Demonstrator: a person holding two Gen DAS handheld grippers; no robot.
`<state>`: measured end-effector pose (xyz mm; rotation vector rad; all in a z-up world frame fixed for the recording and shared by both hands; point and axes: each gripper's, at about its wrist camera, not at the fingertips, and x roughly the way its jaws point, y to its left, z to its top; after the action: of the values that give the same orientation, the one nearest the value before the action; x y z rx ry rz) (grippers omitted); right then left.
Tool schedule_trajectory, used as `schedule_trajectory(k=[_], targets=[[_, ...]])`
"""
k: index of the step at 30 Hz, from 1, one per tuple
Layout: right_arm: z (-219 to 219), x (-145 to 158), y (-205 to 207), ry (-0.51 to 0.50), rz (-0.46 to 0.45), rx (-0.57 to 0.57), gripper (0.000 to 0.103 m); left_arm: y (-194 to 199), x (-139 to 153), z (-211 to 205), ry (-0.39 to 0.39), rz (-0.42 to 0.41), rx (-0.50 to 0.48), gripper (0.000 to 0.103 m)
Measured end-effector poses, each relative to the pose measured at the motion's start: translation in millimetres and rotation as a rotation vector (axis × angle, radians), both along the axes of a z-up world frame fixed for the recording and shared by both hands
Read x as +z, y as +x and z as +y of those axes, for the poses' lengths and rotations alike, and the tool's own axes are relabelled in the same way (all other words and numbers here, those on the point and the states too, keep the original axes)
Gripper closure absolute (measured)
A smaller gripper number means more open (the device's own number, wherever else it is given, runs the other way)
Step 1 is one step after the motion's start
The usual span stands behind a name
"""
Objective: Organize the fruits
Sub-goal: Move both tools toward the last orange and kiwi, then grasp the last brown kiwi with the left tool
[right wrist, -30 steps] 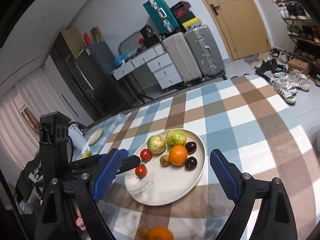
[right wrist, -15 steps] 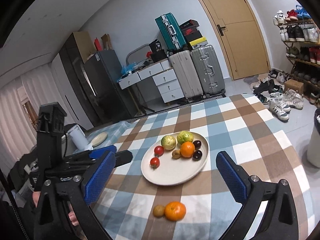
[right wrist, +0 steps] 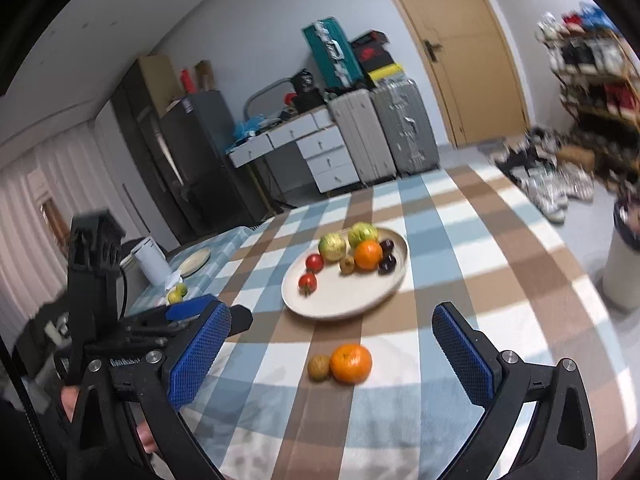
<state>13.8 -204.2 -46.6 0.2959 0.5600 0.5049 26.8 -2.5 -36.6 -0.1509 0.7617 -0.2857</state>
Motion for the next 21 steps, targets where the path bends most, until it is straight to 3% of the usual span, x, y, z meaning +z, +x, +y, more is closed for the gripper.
schedule_trajectory(k=[15, 21], targets=[[0, -32, 12, -0.002, 0.079, 0.013, 0.0, 20, -61, -9, -0.026, 0.122, -0.091, 0.002], [-3, -46, 21, 0.011, 0.12, 0.02, 0.0, 31, -70, -5, -0.032, 0.136, -0.114, 0.011]])
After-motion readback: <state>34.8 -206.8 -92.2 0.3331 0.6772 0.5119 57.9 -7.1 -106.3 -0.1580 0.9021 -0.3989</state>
